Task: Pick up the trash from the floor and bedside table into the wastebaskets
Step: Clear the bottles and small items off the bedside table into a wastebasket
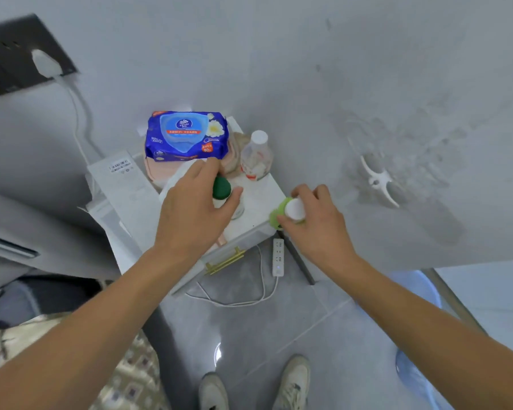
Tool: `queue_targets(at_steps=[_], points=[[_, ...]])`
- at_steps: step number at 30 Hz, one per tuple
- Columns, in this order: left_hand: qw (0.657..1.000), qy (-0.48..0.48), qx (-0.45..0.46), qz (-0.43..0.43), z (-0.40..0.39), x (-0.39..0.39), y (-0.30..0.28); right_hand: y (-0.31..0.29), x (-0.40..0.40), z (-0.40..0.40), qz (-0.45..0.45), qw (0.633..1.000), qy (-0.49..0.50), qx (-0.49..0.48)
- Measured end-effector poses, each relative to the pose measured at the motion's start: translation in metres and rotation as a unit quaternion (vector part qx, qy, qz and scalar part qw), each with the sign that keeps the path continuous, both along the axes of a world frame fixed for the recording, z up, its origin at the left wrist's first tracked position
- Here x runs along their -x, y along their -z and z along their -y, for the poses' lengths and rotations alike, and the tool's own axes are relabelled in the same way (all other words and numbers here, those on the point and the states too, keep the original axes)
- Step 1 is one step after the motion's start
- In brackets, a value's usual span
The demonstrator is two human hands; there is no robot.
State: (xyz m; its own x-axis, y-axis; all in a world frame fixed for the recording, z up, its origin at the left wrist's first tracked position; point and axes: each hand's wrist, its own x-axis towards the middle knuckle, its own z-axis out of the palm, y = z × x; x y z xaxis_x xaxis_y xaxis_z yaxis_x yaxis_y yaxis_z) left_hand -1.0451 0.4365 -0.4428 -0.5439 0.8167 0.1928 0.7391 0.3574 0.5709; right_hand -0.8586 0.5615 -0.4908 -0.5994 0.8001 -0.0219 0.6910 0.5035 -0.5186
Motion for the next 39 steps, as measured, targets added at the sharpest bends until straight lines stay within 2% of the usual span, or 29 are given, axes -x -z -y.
queue_targets(at_steps=[3,8,17,20,23,26,32,35,39], points=[[0.998,-0.004,-0.037,0.05,0.025,-0.038,-0.023,-0.017,-0.054,0.04,-0.011,0.999,0.037,0.034],[0.993,0.038,-0.02,0.111,0.062,-0.116,-0.035,-0.025,-0.158,0.104,-0.009,0.991,0.115,0.064],[0.965,0.214,0.016,0.149,0.061,-0.256,-0.036,-0.028,-0.297,0.166,0.011,0.946,0.312,0.086],[0.954,0.253,0.058,0.148,0.05,-0.293,-0.033,-0.029,-0.329,0.174,0.009,0.928,0.363,0.081],[0.946,0.273,0.107,0.137,0.033,-0.324,-0.021,-0.022,-0.359,0.178,0.018,0.909,0.411,0.061],[0.94,0.284,0.131,0.139,0.014,-0.353,0.002,-0.004,-0.387,0.177,0.0,0.88,0.468,0.082],[0.934,0.245,0.191,0.176,-0.004,-0.395,0.059,0.037,-0.428,0.159,-0.038,0.842,0.524,0.123],[0.931,0.234,0.213,0.184,-0.014,-0.41,0.079,0.054,-0.44,0.138,-0.04,0.83,0.54,0.134],[0.931,0.22,0.232,0.174,-0.053,-0.43,0.109,0.081,-0.458,0.091,-0.028,0.838,0.527,0.136]])
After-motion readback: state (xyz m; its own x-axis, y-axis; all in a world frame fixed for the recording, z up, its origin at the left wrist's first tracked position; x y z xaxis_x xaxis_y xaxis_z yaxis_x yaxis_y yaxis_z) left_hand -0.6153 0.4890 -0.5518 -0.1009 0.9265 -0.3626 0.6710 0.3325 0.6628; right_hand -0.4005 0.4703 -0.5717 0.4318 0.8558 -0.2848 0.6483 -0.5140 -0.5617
